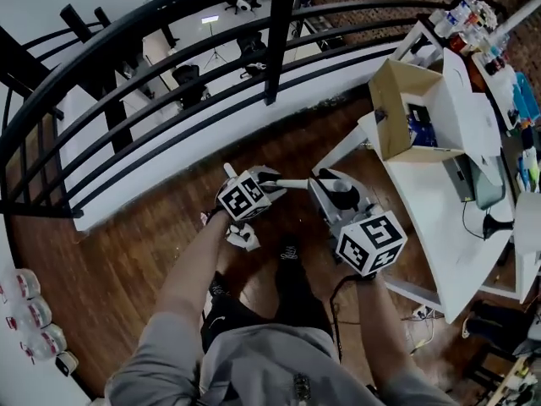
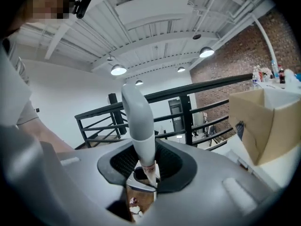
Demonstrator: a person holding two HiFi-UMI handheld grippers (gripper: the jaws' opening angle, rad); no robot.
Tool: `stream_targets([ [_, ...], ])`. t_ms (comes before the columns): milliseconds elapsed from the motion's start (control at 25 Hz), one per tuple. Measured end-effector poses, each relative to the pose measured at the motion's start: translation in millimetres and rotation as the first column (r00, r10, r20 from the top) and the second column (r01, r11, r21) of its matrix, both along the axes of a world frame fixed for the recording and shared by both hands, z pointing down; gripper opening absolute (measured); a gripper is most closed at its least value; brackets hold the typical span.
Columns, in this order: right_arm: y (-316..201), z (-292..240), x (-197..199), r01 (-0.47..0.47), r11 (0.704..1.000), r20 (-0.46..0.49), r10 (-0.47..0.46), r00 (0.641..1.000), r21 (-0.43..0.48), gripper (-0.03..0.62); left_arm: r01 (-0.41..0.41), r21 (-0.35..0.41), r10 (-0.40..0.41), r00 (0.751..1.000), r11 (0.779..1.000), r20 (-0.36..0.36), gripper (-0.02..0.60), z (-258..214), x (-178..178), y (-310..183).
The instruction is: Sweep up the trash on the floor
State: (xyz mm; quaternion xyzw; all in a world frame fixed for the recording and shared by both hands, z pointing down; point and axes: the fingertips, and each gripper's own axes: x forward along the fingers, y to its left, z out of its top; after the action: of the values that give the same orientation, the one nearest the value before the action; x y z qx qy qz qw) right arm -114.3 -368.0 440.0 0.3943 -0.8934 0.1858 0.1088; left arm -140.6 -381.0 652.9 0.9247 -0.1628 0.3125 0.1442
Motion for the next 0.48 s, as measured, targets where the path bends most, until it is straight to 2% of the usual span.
stream_targets([
  [200, -59, -5, 30, 0.046, 0.998, -0.074, -0.044, 0.996, 0.038, 0.098, 0.065, 0.017, -0.063, 0.994, 0.998, -0.084, 0.133, -1, 48, -62],
  [360, -94, 1, 45, 0.066, 0.997, -0.13, -0.06, 0.99, 0.049, 0.098, 0.103, 0.041, -0.096, 0.984, 0.994, -0.149, 0.134, 3, 74, -103],
  [480, -109, 19, 41, 0.128, 0.991, -0.193, -0.116, 0.974, 0.049, 0.098, 0.142, 0.039, -0.134, 0.976, 0.989, -0.17, 0.134, 20, 81, -124],
])
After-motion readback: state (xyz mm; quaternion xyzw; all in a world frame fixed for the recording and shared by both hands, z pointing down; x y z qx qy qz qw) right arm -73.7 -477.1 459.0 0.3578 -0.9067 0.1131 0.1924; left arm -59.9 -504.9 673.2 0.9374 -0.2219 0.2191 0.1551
